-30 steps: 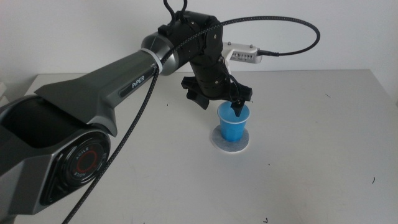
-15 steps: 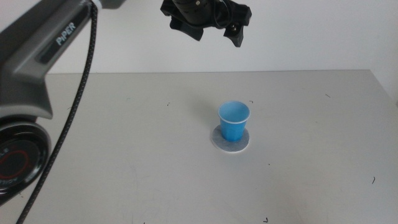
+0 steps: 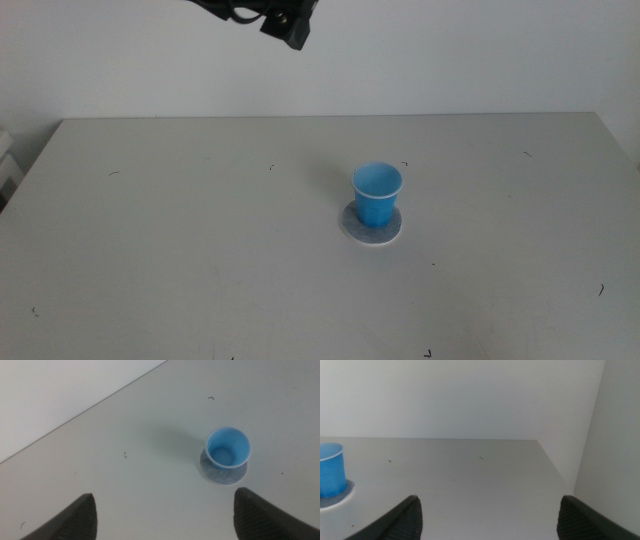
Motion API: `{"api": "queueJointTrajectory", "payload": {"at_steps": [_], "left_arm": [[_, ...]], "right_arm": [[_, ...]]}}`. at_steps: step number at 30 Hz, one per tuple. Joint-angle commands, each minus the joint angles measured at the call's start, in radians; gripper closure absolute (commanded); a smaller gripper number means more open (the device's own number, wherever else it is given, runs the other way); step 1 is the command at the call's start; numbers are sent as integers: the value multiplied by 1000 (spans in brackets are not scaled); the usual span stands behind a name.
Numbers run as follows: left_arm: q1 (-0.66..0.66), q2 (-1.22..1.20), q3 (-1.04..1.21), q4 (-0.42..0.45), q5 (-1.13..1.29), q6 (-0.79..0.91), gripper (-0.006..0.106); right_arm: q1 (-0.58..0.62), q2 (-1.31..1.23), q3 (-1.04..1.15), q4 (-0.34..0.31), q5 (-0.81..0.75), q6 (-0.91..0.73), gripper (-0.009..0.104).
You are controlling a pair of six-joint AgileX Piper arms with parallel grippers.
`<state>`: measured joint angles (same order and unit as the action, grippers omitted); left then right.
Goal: Place an empty cup on a cup mat.
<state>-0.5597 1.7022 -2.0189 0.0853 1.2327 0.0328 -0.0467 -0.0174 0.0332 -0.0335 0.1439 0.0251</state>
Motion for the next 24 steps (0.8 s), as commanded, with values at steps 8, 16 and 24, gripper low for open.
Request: {"api": "queueJointTrajectory", "payload": {"at_steps": [8, 16, 24], "left_arm": [[66, -362, 460, 105, -386, -92, -5], [316, -633, 873, -75, -539, -33, -5], [488, -963, 1315, -109, -794, -33, -5]], "right_arm": [[2, -19, -12, -9, -78, -8, 1], [2, -19, -12, -9, -78, -8, 1], [2, -19, -12, -9, -78, -8, 1]]}}
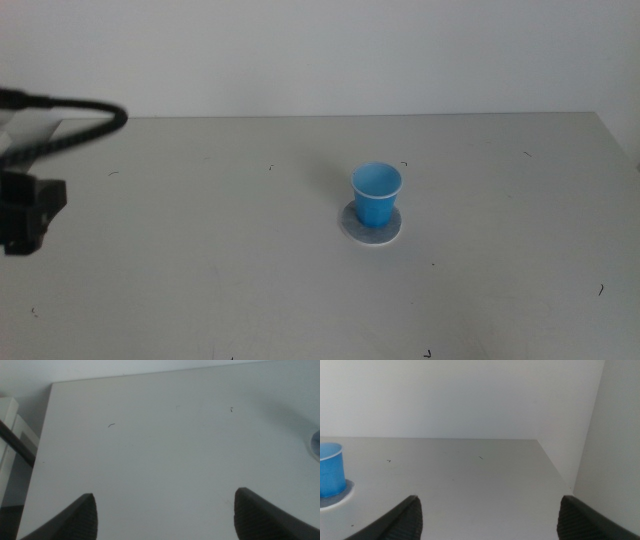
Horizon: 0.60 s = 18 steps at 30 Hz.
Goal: Place an empty cup on a cup mat.
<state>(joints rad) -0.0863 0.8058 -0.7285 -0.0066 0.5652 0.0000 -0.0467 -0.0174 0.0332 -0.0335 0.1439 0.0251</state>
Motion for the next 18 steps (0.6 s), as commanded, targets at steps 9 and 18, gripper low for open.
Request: {"api": "queueJointTrajectory", "payload": {"at_steps": [9, 18], "left_arm": [[142, -434, 435, -17, -424, 0, -5], [144, -663, 667, -17, -507, 0, -5]], "right_arm": [[2, -19, -12, -9, -78, -8, 1], [2, -19, -12, -9, -78, -8, 1]]}}
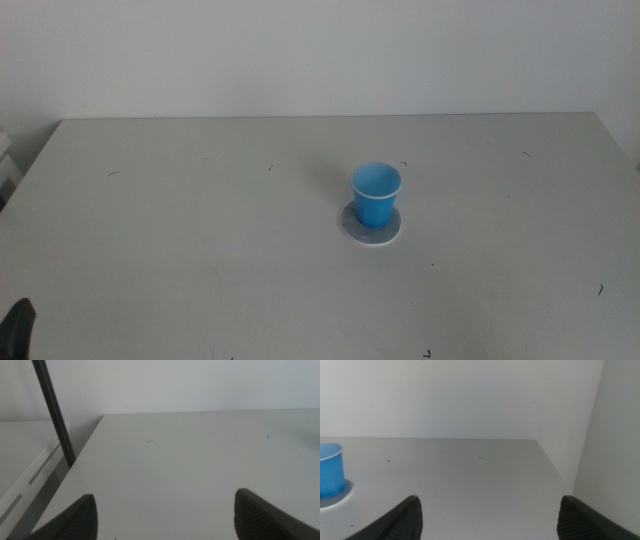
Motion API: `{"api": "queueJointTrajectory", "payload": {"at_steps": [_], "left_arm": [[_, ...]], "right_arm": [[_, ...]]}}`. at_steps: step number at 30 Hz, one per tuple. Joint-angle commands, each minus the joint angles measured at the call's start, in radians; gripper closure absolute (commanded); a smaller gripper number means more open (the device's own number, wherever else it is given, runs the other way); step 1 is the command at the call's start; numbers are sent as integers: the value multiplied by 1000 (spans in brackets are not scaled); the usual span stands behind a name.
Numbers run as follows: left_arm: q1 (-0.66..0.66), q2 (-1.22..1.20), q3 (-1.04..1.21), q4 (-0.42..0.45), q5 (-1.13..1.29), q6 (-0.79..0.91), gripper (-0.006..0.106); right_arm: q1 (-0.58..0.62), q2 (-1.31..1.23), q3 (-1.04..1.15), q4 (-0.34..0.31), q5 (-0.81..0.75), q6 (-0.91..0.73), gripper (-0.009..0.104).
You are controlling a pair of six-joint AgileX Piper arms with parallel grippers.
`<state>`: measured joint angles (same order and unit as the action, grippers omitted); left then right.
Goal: Place an empty cup on a cup mat.
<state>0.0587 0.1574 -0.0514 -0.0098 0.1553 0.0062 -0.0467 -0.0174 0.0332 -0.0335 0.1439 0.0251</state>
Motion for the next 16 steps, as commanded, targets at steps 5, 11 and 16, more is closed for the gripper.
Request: {"api": "queueJointTrajectory", "payload": {"at_steps": [5, 11, 16], "left_arm": [[-1, -101, 54, -14, -99, -6, -5], [-1, -180, 77, -14, -55, -6, -5], [-1, -184, 77, -10, -47, -6, -5]], "right_arm": [[2, -19, -12, -9, -78, -8, 1], [2, -19, -12, -9, -78, -8, 1], [2, -19, -12, -9, -78, -8, 1]]}}
